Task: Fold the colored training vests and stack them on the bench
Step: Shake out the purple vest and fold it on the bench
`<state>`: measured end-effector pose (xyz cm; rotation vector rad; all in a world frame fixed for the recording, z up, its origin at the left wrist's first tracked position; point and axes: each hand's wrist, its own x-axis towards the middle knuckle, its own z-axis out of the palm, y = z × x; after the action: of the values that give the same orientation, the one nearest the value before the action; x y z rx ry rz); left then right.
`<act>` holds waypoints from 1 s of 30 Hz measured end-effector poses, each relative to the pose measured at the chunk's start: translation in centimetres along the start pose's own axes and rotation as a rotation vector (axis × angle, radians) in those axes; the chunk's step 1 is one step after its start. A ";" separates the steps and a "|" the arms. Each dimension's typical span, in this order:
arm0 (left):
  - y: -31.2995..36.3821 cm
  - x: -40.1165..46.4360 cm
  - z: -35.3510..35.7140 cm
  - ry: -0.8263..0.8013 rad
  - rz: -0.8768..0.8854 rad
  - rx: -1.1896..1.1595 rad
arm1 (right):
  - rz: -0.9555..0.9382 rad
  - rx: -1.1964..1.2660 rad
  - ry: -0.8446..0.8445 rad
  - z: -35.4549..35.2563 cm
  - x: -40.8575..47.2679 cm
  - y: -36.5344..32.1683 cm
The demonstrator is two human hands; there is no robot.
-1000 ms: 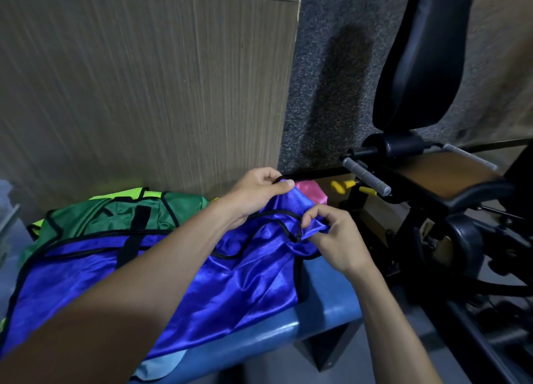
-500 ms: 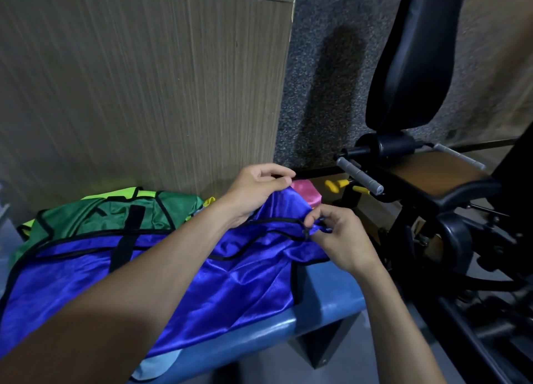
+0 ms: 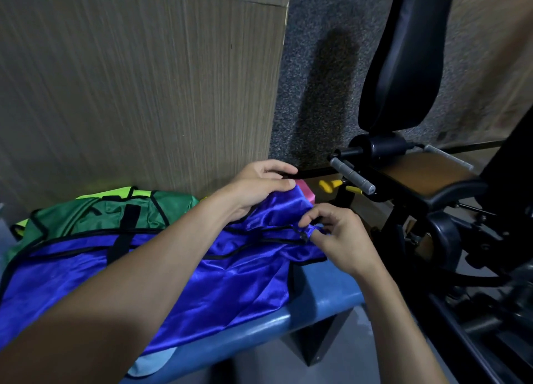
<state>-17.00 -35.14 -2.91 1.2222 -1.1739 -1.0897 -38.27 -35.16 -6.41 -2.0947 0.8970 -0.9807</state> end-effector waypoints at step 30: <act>1.3 -0.3 2.1 -0.166 0.433 0.512 | 0.210 0.310 0.213 -0.7 1.6 -0.7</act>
<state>-19.16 -34.95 -1.69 1.1838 -1.8223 -0.5861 -37.87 -36.21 -4.94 -1.6257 0.9777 -1.1630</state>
